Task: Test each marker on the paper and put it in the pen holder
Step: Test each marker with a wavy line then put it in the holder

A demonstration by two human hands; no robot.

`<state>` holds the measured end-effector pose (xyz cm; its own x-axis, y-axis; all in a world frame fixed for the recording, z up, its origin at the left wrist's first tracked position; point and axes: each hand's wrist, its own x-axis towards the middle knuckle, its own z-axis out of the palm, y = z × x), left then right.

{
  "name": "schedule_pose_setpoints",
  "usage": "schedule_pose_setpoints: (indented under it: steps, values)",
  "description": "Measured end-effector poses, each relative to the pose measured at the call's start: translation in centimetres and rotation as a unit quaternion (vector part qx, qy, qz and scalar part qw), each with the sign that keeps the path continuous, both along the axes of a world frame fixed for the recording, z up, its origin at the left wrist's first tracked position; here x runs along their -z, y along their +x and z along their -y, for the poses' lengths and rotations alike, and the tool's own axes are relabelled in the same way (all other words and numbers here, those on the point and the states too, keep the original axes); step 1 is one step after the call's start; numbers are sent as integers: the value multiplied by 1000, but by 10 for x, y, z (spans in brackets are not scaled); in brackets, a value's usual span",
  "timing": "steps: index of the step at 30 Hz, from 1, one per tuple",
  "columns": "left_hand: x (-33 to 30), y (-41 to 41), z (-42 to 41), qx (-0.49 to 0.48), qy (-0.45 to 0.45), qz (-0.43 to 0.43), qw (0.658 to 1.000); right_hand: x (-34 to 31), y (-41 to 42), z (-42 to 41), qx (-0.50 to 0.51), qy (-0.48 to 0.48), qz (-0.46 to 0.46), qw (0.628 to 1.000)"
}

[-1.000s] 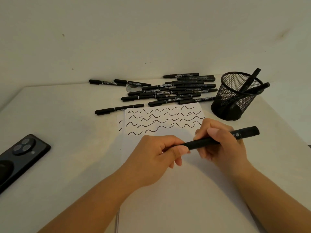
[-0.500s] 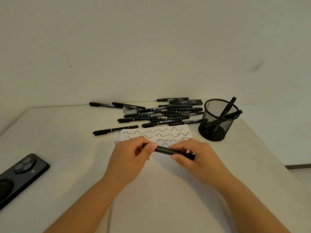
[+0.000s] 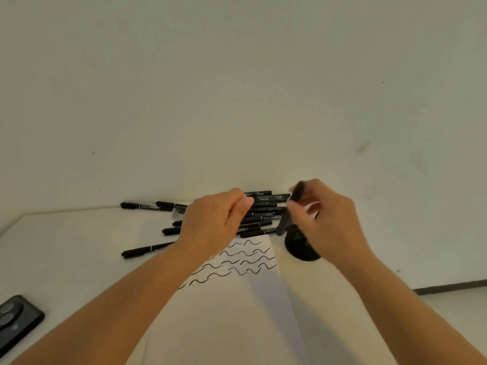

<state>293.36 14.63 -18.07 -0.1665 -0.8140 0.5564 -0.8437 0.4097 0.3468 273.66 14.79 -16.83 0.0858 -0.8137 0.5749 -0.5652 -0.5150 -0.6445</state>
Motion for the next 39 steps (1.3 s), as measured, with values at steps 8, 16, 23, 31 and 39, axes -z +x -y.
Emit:
schedule_pose_setpoints:
  steps: [8, 16, 23, 31, 39]
  values:
    - [33, 25, 112, -98, 167, 255, 947, -4, -51, 36, 106, 53, 126, 985]
    - [65, 22, 158, -107, 218, 289, 926, 24, -49, 49, 103, 103, 36, 989]
    - [76, 12, 175, -111, 197, 299, 927, 35, -41, 58, 122, 96, -37, 987]
    - [82, 15, 181, -127, 203, 266, 934, 35, -38, 57, 127, 87, -63, 986]
    - [70, 33, 162, -143, 141, 237, 950, 20, -35, 45, 127, 24, -132, 983]
